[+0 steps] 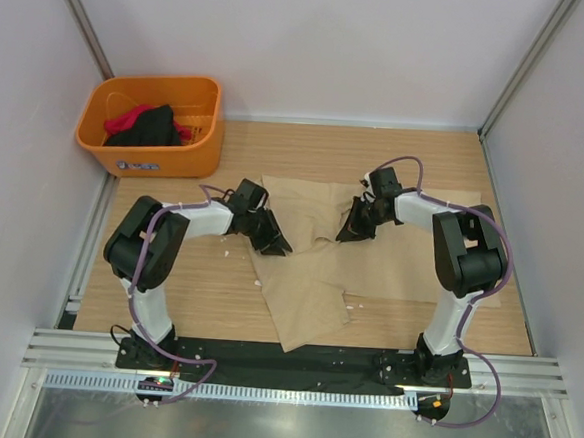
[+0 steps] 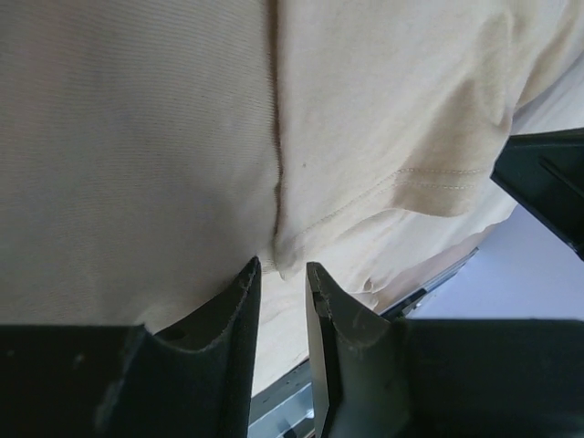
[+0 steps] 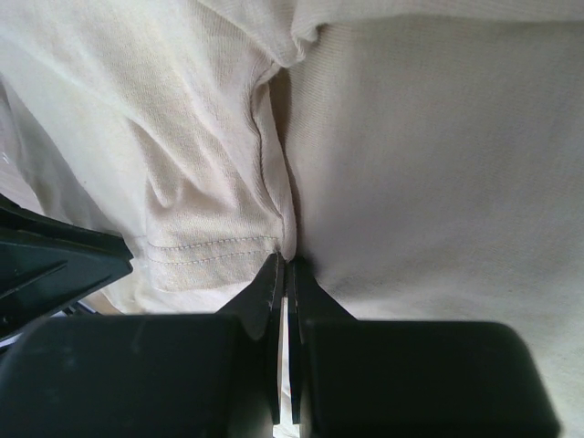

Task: Fold and stack the t-shirts
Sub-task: Fold the tshirt

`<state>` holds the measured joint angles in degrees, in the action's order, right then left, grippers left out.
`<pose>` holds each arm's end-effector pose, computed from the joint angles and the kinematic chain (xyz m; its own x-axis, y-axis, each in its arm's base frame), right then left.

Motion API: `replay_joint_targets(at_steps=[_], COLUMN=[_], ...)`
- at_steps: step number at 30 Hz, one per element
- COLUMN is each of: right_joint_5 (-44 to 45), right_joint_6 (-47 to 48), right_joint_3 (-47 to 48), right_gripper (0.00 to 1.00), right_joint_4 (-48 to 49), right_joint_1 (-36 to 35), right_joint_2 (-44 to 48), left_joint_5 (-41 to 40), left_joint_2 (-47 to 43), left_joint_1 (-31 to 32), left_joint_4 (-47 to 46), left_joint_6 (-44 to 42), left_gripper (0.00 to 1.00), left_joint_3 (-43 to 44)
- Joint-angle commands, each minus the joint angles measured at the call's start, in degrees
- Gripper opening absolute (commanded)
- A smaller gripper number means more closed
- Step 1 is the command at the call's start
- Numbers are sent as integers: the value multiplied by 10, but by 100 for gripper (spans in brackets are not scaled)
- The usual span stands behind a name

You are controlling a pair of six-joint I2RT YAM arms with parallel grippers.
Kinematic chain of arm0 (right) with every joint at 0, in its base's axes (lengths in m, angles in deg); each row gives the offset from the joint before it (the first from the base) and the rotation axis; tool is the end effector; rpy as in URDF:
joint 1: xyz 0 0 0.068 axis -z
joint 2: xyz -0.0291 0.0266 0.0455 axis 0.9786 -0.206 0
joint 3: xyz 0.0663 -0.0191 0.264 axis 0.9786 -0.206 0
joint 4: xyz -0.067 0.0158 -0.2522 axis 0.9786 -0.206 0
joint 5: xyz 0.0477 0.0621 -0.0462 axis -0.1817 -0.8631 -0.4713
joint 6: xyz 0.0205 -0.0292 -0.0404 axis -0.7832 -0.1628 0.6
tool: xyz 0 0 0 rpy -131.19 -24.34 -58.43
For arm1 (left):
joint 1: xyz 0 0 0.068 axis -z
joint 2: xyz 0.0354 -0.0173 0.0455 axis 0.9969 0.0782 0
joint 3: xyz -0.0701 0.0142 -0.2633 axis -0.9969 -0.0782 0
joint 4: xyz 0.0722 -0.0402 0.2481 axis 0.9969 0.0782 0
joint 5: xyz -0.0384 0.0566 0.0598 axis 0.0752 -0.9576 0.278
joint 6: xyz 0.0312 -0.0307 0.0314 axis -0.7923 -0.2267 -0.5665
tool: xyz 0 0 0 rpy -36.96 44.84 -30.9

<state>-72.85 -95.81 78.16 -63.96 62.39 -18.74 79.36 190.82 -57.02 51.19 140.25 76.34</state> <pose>0.3428 0.1126 0.1410 -0.9713 0.1761 -0.1597 0.0631 0.8386 0.5410 0.2998 -0.1800 0.1326 -0.9072 -0.4117 0.0862 -0.3717 0.6887 -0.6225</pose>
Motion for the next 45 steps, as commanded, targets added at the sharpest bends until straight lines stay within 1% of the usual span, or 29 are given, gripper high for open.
replay_joint_targets(at_steps=[1,7,17,24,25,26,31,36,39,40,41,42,43,44,45], right_joint_5=[-12,-15,-21,-15,-12,-3,8,10,1,-2,-9,-14,-21,-20,-19], right_joint_6=[7,8,4,8,9,14,34,68,71,69,67,65,58,55,53], right_joint_3=[0,0,-1,7,9,11,13,14,16,18,19,21,26,32,50], right_gripper=[3,3,3,3,3,3,1,1,2,5,7,10,11,12,16], right_joint_4=[10,12,15,3,-1,-12,-39,-62,-65,-66,-64,-62,-64,-79,-92], right_joint_1=[3,3,3,3,4,5,24,30,30,30,31,30,31,30,30], right_joint_2=[1,-3,-7,-8,-6,-6,7,1,-6,-6,-7,-6,-6,-4,1], left_joint_5=[-25,-24,-20,-20,-21,-22,-24,-22,-22,-22,-22,-22,-22,-28,-35], left_joint_2=[-15,3,25,15,8,5,-8,-6,-8,-8,-8,-16,-24,-32,-43], left_joint_1=[1,2,2,2,2,2,2,2,2,2,2,2,2,2,2], left_joint_4=[24,22,24,50,51,50,45,43,49,55,71,78,83,99,112], left_joint_6=[4,9,-1,-17,-17,-16,-14,-15,-22,-26,-33,-47,-57,-67,-79], left_gripper=[28,28,20,7,5,0,0,0,0,1,5,11,25,30,34], left_joint_3=[10,15,43,47,43,36,12,6,9,13,18,26,28,31,44])
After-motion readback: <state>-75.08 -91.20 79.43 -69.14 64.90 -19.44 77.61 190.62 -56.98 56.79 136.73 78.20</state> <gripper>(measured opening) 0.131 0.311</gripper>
